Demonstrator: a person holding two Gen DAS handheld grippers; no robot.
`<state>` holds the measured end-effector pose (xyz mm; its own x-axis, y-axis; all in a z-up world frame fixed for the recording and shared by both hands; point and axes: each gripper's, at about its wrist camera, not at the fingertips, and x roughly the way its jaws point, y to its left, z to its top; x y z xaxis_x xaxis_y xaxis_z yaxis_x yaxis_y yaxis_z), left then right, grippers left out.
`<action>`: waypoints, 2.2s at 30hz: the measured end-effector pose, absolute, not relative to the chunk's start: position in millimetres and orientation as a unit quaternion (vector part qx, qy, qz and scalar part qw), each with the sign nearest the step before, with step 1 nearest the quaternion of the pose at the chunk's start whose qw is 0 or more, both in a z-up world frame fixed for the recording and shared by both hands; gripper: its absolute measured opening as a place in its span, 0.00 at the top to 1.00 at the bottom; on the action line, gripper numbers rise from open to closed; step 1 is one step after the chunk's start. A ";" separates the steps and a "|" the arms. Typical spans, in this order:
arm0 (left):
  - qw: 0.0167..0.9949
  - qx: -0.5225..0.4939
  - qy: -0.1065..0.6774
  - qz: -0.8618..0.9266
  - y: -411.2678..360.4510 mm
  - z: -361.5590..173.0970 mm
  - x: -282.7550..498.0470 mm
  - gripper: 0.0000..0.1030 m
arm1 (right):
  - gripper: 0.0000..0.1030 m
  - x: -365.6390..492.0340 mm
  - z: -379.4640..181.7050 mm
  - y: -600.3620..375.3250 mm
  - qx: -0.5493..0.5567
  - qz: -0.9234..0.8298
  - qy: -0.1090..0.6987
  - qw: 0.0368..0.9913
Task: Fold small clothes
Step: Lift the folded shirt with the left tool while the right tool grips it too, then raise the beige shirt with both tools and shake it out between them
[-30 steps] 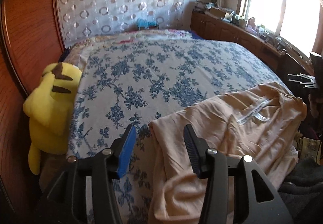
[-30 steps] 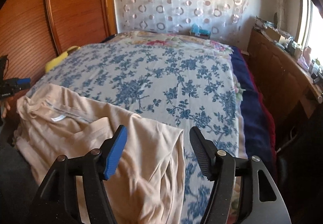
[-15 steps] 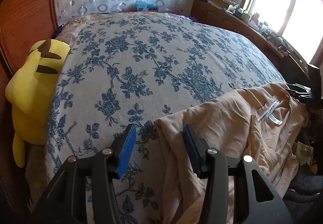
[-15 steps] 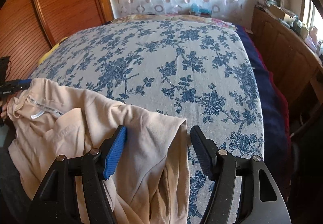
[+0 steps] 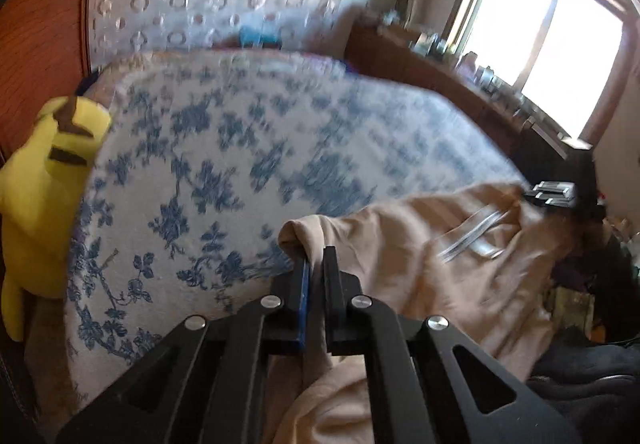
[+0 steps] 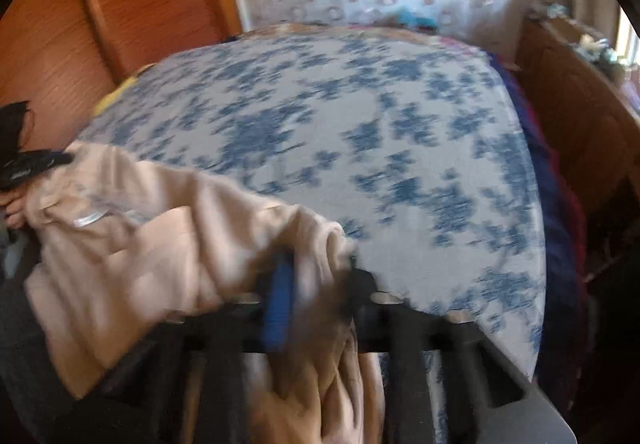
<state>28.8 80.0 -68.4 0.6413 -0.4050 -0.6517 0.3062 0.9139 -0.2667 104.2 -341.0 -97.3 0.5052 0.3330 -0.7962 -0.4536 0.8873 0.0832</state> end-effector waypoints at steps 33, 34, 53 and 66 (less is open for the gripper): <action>0.983 -0.041 0.005 -0.178 117.3 229.5 -67.1 0.98 | 0.94 -51.4 258.7 -364.8 -0.081 0.264 0.075 0.958; 0.985 -0.035 0.005 -0.171 116.1 233.3 -59.4 0.98 | 0.94 -47.5 267.0 -363.3 -0.082 0.266 0.073 0.958; 0.969 0.026 0.240 -0.055 101.4 55.9 265.1 0.98 | 0.94 294.6 133.9 -340.1 -0.121 0.154 0.247 0.949; 0.930 0.026 0.356 -0.085 93.2 -28.0 361.6 0.94 | 0.94 432.1 -18.3 -337.0 -0.105 0.142 0.379 0.909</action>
<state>361.6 93.2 -28.0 0.7318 -0.1399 -0.6670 0.1768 0.9842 -0.0124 432.1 -337.0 -18.3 0.6731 0.1775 -0.7179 -0.3370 0.9377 -0.0842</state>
